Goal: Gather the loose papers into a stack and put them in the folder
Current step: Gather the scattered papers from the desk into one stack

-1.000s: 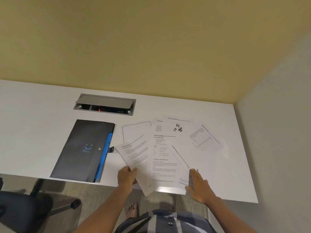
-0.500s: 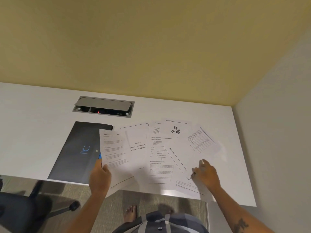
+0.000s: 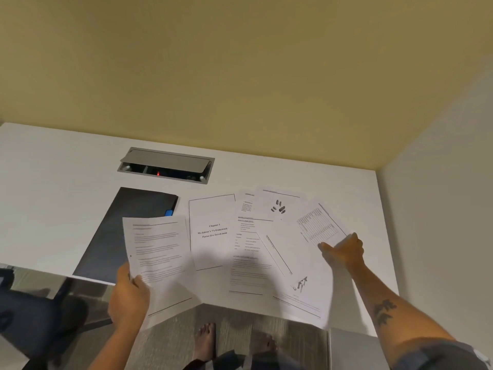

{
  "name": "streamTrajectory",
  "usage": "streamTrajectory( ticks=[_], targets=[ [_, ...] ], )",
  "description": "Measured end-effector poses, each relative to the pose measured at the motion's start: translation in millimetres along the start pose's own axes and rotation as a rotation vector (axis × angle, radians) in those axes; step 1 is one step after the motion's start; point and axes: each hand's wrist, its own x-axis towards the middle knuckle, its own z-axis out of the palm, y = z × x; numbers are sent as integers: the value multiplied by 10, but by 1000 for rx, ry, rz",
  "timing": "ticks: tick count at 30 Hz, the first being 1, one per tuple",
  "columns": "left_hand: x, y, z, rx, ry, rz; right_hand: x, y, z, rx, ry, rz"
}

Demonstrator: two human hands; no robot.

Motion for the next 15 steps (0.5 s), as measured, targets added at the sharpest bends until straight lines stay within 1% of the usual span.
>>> streamTrajectory(
  ticks=[2, 5, 9, 12, 15],
  targets=[
    [-67, 54, -77, -77, 29, -42, 58, -15, 16, -34, 11, 1],
    [-170, 139, -177, -252, 18, -75, 114, -28, 50, -106, 44, -5],
    [-272, 229, -250, -445, -27, -41, 170, -5, 79, -212, 51, -29],
    [-339, 288, -247, -530, -67, -25, 208, 12, 60, -222, 51, -50],
    [-409, 345, -192, -645, -149, -45, 239, 7, 32, -240, 35, -77]
  ],
)
